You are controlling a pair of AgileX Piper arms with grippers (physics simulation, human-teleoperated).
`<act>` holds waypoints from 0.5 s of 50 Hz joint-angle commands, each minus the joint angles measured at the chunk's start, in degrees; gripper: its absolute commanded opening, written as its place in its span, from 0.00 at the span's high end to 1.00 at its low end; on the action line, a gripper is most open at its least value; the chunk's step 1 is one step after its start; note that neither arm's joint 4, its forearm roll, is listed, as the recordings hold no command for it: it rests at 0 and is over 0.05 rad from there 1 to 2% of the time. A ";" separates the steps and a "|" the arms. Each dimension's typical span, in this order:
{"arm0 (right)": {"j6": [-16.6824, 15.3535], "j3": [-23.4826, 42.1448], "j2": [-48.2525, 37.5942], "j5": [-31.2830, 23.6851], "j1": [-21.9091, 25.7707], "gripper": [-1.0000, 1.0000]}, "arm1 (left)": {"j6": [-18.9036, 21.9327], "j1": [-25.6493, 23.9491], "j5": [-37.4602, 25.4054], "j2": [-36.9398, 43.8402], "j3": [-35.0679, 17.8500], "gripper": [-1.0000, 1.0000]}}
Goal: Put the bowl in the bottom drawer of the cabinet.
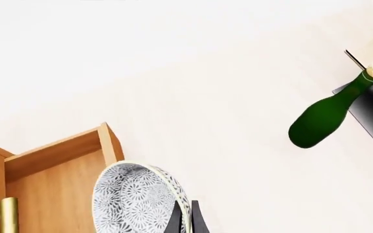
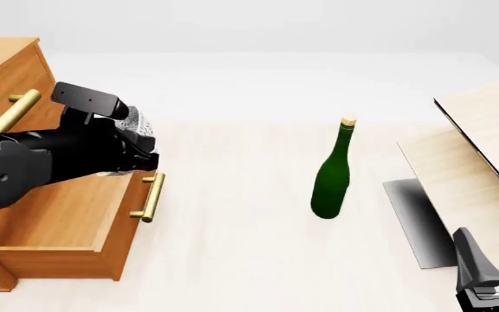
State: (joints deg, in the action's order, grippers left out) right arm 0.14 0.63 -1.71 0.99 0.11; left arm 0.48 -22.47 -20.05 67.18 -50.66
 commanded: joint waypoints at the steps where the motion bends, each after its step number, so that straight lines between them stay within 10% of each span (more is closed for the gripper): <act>1: 0.01 0.00 -0.02 0.01 -0.01 0.00 | -0.25 2.25 -0.06 -2.77 1.17 1.00; 25: -0.01 0.00 0.01 -0.01 -0.01 0.00 | -1.96 7.10 1.44 -8.12 7.14 1.00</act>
State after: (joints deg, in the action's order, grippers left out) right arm 0.14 0.64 -1.71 0.99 0.11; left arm -0.97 -17.34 -19.34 61.48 -45.81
